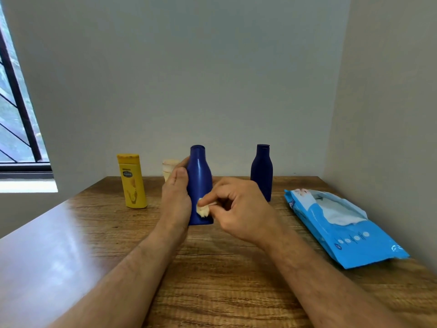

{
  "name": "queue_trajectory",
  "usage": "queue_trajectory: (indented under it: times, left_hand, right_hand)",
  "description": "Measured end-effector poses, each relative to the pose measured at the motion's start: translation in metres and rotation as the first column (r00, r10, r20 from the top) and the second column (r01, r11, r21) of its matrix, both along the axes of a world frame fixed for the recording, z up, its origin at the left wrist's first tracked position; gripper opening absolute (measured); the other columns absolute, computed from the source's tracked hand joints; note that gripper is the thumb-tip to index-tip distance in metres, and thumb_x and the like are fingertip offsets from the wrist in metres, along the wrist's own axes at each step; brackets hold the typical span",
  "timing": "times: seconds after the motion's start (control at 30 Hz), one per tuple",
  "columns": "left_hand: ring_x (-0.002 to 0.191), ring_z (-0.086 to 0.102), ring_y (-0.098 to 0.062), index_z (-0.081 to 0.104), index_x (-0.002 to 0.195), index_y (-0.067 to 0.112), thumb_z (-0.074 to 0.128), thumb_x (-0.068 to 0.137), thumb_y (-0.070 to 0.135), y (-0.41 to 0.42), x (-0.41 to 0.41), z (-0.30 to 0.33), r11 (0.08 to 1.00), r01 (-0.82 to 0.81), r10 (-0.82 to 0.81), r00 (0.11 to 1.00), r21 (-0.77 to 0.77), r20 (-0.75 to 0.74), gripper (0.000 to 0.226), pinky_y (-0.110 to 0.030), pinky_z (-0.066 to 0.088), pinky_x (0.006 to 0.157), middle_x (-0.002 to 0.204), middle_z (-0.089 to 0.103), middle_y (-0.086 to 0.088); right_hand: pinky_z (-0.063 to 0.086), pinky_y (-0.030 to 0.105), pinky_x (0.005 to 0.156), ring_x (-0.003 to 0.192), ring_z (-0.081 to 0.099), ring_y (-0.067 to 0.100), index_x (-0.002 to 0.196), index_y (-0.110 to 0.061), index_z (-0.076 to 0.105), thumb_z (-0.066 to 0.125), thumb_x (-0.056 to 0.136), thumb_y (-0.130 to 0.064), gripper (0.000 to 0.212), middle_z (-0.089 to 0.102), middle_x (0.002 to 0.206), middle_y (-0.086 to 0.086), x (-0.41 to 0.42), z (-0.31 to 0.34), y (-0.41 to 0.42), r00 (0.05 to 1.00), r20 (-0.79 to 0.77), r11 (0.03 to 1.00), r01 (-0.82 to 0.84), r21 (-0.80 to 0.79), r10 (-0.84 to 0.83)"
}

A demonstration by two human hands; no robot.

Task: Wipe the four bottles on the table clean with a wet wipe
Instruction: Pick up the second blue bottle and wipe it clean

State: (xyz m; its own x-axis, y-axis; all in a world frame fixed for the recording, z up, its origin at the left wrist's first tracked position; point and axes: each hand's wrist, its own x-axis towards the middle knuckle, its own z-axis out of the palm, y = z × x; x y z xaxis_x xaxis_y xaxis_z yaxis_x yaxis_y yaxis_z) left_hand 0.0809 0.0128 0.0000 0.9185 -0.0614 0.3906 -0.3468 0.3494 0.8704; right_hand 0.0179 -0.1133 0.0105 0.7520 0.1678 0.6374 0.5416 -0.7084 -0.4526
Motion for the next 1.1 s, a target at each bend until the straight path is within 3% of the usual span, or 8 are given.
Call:
queue_trajectory:
  times: [0.1, 0.27, 0.4, 0.57, 0.63, 0.77, 0.97, 1.1]
  left_hand:
    - [0.086, 0.071, -0.017, 0.059, 0.126, 0.026, 0.029, 0.11, 0.028, 0.0, 0.001, 0.0, 0.998, -0.06, 0.059, 0.998, 0.037, 0.034, 0.035, -0.031, 0.06, 0.075, 0.103, 0.074, -0.008]
    - [0.086, 0.073, -0.023, 0.057, 0.13, 0.028, 0.031, 0.108, 0.034, -0.006, -0.008, -0.004, 0.974, 0.178, -0.183, 0.983, 0.139, 0.023, 0.034, -0.042, 0.061, 0.069, 0.107, 0.075, -0.005]
    - [0.076, 0.073, -0.023, 0.056, 0.128, 0.032, 0.031, 0.108, 0.035, -0.009, -0.009, -0.004, 0.975, 0.142, -0.157, 0.985, 0.169, 0.075, 0.033, -0.04, 0.061, 0.063, 0.097, 0.076, -0.002]
    - [0.086, 0.071, -0.019, 0.059, 0.125, 0.029, 0.031, 0.109, 0.031, -0.003, 0.002, -0.002, 1.0, -0.01, 0.009, 0.997, 0.017, 0.073, 0.033, -0.035, 0.058, 0.076, 0.097, 0.075, -0.004]
    - [0.083, 0.072, -0.018, 0.057, 0.127, 0.026, 0.03, 0.109, 0.031, -0.001, 0.003, -0.001, 0.999, -0.028, 0.03, 0.998, -0.027, 0.058, 0.033, -0.031, 0.059, 0.071, 0.094, 0.075, -0.006]
    - [0.08, 0.072, -0.018, 0.058, 0.121, 0.029, 0.03, 0.109, 0.033, 0.0, 0.004, 0.0, 0.996, -0.081, 0.082, 0.996, -0.037, 0.035, 0.031, -0.027, 0.058, 0.065, 0.093, 0.076, -0.005]
    - [0.09, 0.071, -0.021, 0.055, 0.134, 0.027, 0.031, 0.108, 0.037, -0.008, -0.004, -0.006, 0.99, 0.136, -0.135, 0.991, 0.038, -0.016, 0.037, -0.036, 0.06, 0.069, 0.112, 0.072, -0.01]
    - [0.09, 0.068, -0.025, 0.055, 0.131, 0.026, 0.033, 0.108, 0.038, -0.006, -0.004, 0.0, 0.992, 0.082, -0.086, 0.996, -0.092, -0.034, 0.035, -0.045, 0.06, 0.08, 0.117, 0.067, -0.019]
  right_hand:
    - [0.052, 0.014, 0.081, 0.09, 0.061, 0.0, 0.103, -0.023, 0.076, 0.07, 0.087, -0.016, 0.017, 0.065, 0.098, -0.014, 0.001, -0.001, 0.001, 0.996, 0.087, 0.999, 0.013, 0.042, -0.017]
    - [0.052, 0.012, 0.078, 0.093, 0.059, -0.001, 0.107, -0.022, 0.073, 0.067, 0.091, -0.018, 0.018, 0.063, 0.101, -0.013, 0.005, 0.002, -0.005, 0.966, 0.191, 0.96, 0.125, 0.251, -0.176]
    - [0.05, 0.006, 0.073, 0.088, 0.062, -0.003, 0.103, -0.025, 0.073, 0.07, 0.089, -0.016, 0.017, 0.066, 0.099, -0.014, 0.005, 0.005, -0.01, 0.946, 0.195, 0.928, 0.186, 0.322, -0.257]
    - [0.052, 0.012, 0.075, 0.087, 0.062, 0.001, 0.095, -0.025, 0.077, 0.075, 0.084, -0.015, 0.015, 0.067, 0.094, -0.014, 0.001, 0.004, -0.005, 1.0, -0.008, 0.988, 0.022, 0.153, -0.021]
    - [0.051, 0.011, 0.074, 0.086, 0.062, 0.0, 0.094, -0.025, 0.078, 0.075, 0.083, -0.015, 0.015, 0.067, 0.094, -0.016, 0.001, 0.003, -0.003, 0.998, -0.066, 0.996, -0.013, 0.092, 0.019]
    - [0.05, 0.01, 0.079, 0.091, 0.062, -0.001, 0.098, -0.024, 0.077, 0.073, 0.084, -0.013, 0.018, 0.067, 0.097, -0.014, 0.001, 0.002, -0.004, 1.0, 0.01, 0.994, -0.013, 0.107, 0.012]
    - [0.058, 0.018, 0.069, 0.088, 0.064, 0.003, 0.099, -0.021, 0.075, 0.069, 0.089, -0.012, 0.015, 0.066, 0.097, -0.01, 0.006, 0.003, -0.007, 0.991, 0.093, 0.926, 0.059, 0.373, -0.101]
    - [0.053, 0.014, 0.076, 0.087, 0.062, 0.002, 0.095, -0.023, 0.076, 0.074, 0.084, -0.014, 0.014, 0.066, 0.095, -0.013, 0.003, 0.002, -0.007, 0.997, 0.037, 0.979, 0.054, 0.194, -0.062]
